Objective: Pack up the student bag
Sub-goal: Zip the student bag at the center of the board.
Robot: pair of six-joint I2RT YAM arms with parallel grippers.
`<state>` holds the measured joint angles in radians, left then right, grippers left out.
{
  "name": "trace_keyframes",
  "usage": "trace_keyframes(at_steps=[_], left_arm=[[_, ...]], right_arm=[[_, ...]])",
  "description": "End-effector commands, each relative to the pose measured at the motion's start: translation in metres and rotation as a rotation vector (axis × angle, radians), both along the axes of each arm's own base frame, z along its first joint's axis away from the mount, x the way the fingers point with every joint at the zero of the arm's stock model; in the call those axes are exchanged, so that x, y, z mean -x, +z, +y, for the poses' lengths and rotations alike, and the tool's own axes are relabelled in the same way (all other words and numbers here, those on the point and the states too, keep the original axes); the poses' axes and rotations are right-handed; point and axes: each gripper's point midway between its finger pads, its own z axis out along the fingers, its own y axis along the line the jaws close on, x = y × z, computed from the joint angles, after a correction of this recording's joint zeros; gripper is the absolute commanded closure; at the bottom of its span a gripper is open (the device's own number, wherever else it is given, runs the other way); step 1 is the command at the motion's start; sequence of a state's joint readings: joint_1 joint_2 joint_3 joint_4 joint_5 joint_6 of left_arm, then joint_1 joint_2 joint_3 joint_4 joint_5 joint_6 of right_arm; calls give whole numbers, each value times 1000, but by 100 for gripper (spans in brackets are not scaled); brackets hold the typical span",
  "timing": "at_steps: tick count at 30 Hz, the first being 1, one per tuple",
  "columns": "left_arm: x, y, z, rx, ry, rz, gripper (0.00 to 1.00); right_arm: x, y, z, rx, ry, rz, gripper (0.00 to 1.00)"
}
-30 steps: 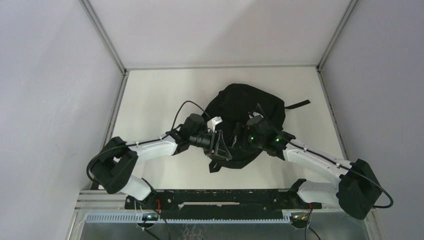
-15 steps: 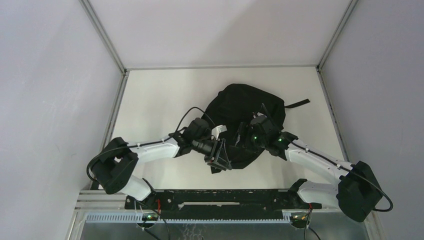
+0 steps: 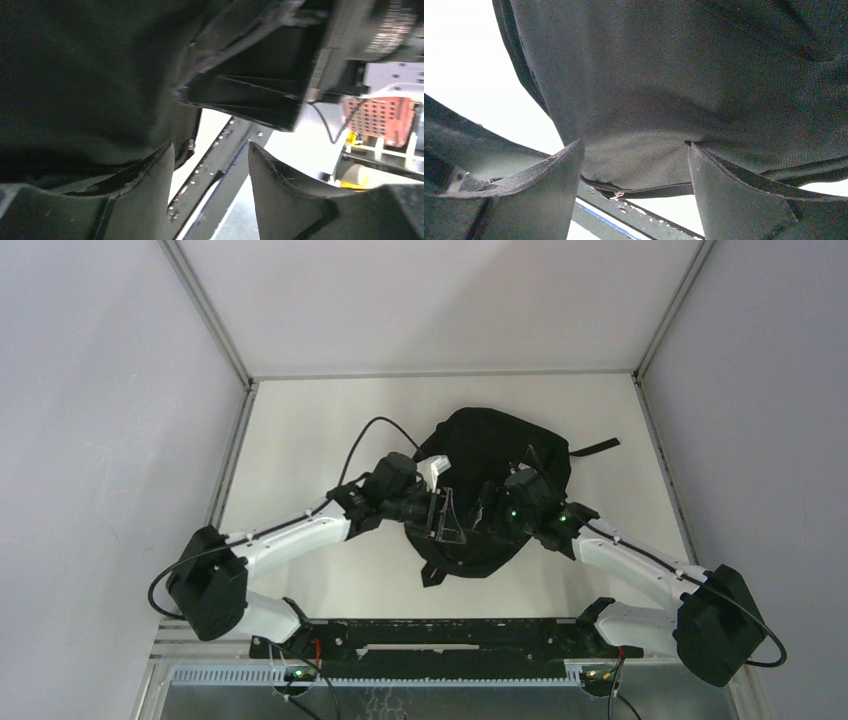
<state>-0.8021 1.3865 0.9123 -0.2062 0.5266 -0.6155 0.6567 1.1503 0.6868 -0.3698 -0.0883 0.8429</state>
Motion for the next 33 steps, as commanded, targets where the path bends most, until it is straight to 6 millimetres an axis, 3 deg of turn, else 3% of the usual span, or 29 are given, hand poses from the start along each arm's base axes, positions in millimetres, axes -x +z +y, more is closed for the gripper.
trace_keyframes(at_steps=[1,8,12,18,24,33], left_arm=[[-22,-20,0,-105,28,-51,40],[2,-56,5,-166,-54,92,41],[11,-66,2,-142,-83,146,40],[31,-65,-12,-53,-196,262,40],[44,-60,-8,-61,-262,301,49],[53,-32,-10,-2,-325,290,58]], right_arm=[[-8,6,-4,-4,-20,-38,16],[-8,3,-16,17,-47,-40,16],[-9,1,-16,14,-50,-34,16],[-9,2,-15,7,-48,-33,16],[-8,1,-18,18,-55,-30,16],[-8,2,-16,9,-57,-29,16]])
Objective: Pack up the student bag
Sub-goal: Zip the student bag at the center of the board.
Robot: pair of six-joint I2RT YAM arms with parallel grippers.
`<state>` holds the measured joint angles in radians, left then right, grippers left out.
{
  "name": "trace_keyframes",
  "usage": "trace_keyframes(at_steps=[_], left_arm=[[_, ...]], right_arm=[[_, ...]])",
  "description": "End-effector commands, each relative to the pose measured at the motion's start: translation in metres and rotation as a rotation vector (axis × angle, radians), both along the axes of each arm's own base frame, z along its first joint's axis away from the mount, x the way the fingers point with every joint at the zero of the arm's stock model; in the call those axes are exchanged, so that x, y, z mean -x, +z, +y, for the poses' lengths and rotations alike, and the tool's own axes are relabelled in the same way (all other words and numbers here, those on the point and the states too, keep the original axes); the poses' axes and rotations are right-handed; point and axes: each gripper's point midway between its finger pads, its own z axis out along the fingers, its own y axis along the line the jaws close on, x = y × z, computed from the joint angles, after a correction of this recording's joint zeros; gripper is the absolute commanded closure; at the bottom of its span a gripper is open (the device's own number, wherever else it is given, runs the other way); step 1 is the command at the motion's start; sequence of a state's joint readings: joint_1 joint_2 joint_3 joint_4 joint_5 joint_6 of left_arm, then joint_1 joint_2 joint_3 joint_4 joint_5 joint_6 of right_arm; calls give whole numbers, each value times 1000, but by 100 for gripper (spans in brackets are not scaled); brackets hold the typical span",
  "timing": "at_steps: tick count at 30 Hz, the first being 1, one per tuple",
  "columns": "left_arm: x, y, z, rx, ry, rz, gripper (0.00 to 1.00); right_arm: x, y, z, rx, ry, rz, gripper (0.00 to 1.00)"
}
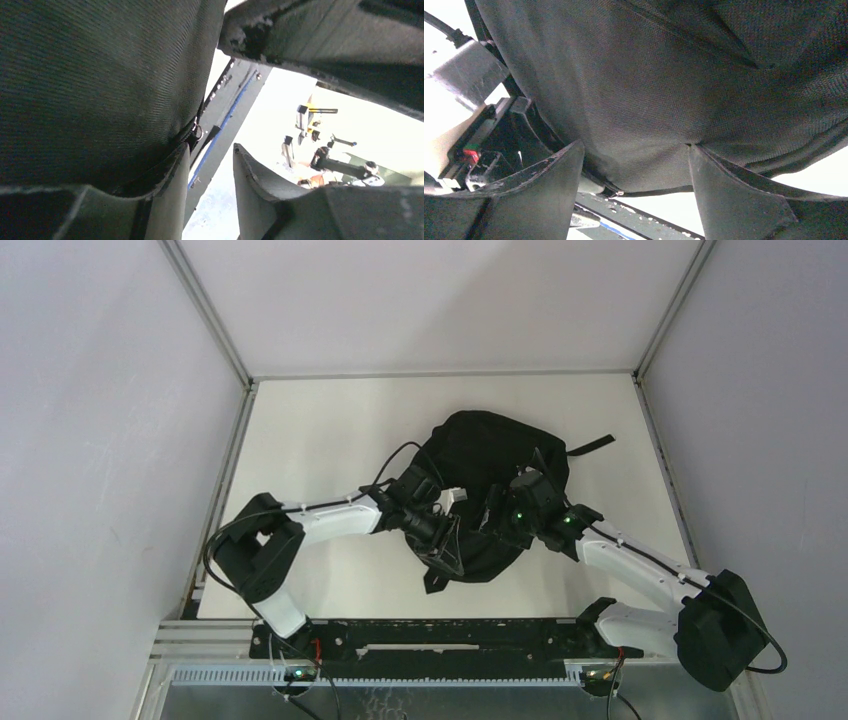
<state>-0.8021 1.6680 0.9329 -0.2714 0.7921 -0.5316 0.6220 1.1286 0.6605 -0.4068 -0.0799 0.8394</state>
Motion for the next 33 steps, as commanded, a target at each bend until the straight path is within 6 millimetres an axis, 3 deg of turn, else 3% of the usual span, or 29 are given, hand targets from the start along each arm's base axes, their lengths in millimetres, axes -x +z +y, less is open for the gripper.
trace_keyframes(at_steps=[1,6,11,17,22,27,33], left_arm=[[12,39,-8,100,-82,11,59],[7,61,-11,149,-64,-17,60],[-32,75,5,165,116,-74,61],[-61,53,21,70,290,-131,60],[-58,17,30,3,352,-71,61],[-45,-2,36,0,371,-21,63],[-33,-12,42,-3,364,13,63]], right_arm=[[-10,12,1,-21,-17,-59,16],[-7,20,3,-33,12,-88,17],[0,36,13,-46,91,-170,19],[17,47,47,-75,264,-263,40],[31,43,76,-122,380,-248,55],[44,22,90,-64,464,-195,59],[57,-9,86,36,511,-132,61]])
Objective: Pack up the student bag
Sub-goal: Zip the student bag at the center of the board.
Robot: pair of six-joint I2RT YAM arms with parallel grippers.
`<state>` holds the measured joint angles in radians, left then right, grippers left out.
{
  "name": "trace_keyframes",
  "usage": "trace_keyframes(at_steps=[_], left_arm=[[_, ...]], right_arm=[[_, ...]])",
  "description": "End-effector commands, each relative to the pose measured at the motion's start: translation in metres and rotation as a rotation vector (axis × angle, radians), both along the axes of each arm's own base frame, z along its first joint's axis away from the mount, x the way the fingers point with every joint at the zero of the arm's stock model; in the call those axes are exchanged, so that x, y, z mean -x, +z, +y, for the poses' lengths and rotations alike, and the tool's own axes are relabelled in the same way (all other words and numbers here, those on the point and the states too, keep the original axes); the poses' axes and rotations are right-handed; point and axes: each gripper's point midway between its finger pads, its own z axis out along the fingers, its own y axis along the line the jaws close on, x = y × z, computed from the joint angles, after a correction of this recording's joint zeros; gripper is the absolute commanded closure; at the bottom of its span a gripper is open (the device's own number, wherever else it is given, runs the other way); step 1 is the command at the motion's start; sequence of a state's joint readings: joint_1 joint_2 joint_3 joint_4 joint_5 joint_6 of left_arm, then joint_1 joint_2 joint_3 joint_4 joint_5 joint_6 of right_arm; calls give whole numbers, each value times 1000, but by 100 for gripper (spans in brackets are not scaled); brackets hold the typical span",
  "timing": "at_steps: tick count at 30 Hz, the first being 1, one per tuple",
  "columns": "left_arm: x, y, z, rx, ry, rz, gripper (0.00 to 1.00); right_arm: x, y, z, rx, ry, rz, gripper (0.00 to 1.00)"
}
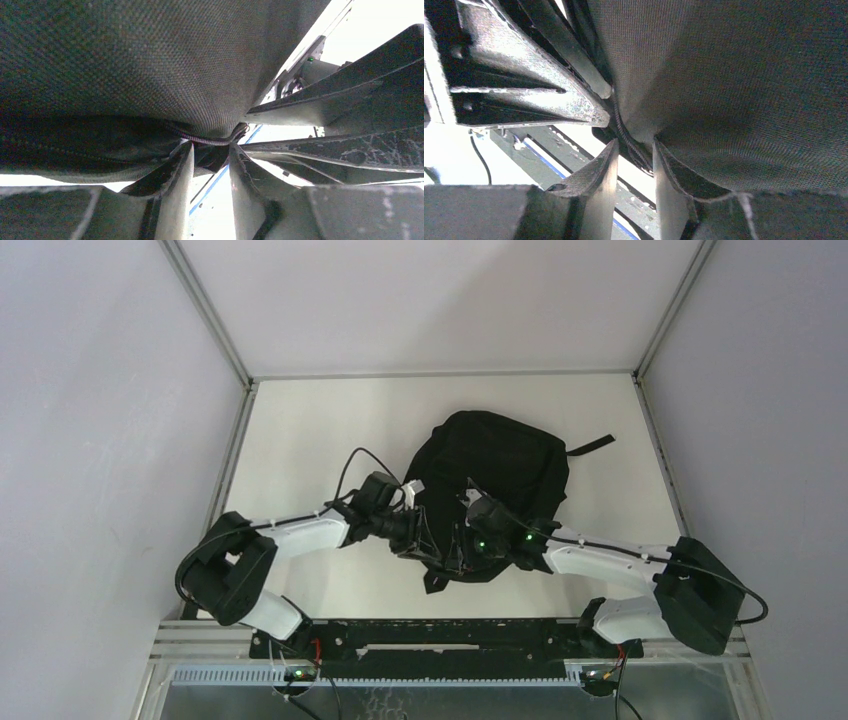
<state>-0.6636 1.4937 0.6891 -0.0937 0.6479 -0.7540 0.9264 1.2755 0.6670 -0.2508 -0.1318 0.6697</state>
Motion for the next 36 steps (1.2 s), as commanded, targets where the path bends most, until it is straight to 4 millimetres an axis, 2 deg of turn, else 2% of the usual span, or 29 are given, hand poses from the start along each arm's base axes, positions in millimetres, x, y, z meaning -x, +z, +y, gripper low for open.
trace_keyframes(at_steps=[1,8,13,19,26,36], left_arm=[[3,1,-2,39,3,-6,63],[3,1,-4,50,-4,3,64],[2,5,-6,60,-5,-4,64],[-2,4,-10,75,-8,-13,65],[-2,2,-10,71,-8,-11,66],[-4,-1,-11,62,-21,-19,67]], right_arm=[[-2,8,12,6,53,-59,60],[0,-4,15,37,62,-57,57],[5,-5,21,50,106,-73,59],[5,-19,12,156,96,-76,72],[5,-12,9,149,94,-88,100],[-6,11,-5,119,8,-185,100]])
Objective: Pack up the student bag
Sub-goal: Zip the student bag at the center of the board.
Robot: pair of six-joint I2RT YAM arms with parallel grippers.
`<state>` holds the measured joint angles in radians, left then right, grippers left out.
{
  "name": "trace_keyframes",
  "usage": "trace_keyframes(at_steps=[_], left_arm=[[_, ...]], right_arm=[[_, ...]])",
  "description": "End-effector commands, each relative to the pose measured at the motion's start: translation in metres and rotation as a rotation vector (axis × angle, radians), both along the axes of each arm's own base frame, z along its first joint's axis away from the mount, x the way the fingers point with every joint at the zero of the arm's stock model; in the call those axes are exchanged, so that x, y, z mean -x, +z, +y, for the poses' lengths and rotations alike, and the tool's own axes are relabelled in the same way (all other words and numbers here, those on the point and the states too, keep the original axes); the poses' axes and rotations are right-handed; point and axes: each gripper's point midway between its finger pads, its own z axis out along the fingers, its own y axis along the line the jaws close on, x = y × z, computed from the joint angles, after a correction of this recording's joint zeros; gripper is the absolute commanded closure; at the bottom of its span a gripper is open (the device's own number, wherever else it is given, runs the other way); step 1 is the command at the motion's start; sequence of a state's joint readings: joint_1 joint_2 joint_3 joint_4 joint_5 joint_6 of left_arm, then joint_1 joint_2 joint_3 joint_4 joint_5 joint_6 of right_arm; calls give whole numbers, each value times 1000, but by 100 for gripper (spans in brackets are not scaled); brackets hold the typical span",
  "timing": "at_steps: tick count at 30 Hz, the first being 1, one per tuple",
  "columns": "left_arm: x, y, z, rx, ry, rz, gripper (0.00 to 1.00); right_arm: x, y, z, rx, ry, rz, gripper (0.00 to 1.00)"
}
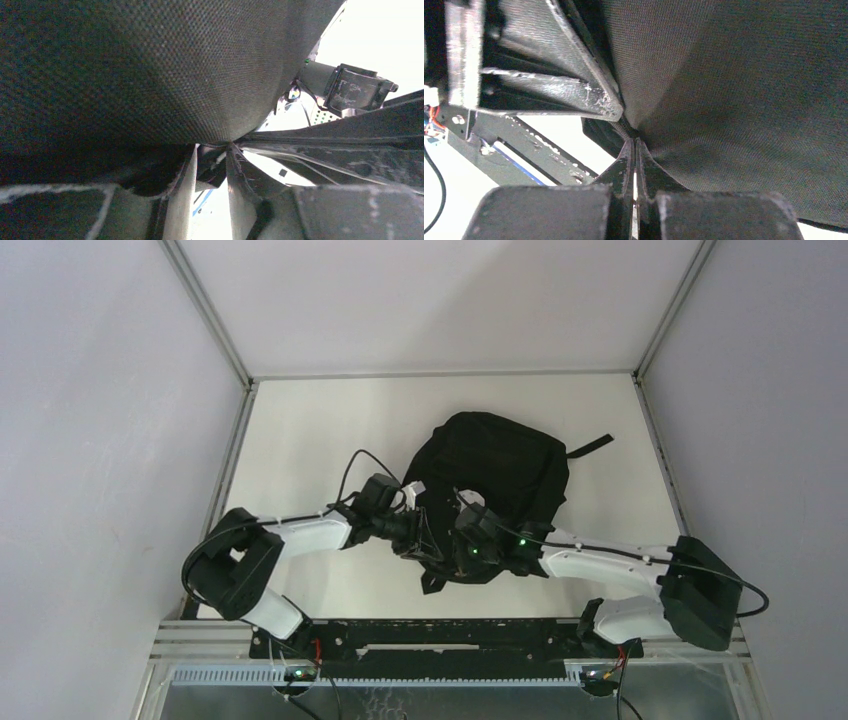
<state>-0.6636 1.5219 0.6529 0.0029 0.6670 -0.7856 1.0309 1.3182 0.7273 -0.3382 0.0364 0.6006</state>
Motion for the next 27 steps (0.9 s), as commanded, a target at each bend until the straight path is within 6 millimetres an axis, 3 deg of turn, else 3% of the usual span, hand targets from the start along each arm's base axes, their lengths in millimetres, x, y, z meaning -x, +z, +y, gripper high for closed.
trace_keyframes(at_steps=[1,12,16,21,27], left_arm=[[-5,5,-7,28,-27,-27,67],[-4,-3,-7,17,-36,-10,68],[-1,10,-10,67,-79,-36,67],[9,28,-14,140,-153,-51,56],[15,36,-22,198,-170,-32,55]], right_arm=[[-8,20,-3,-44,-35,-80,100],[-5,17,-12,-58,-76,-76,100],[-6,13,-13,-70,-100,-70,100],[-6,18,-5,-112,-100,-65,100],[-8,23,-4,-129,-103,-78,100]])
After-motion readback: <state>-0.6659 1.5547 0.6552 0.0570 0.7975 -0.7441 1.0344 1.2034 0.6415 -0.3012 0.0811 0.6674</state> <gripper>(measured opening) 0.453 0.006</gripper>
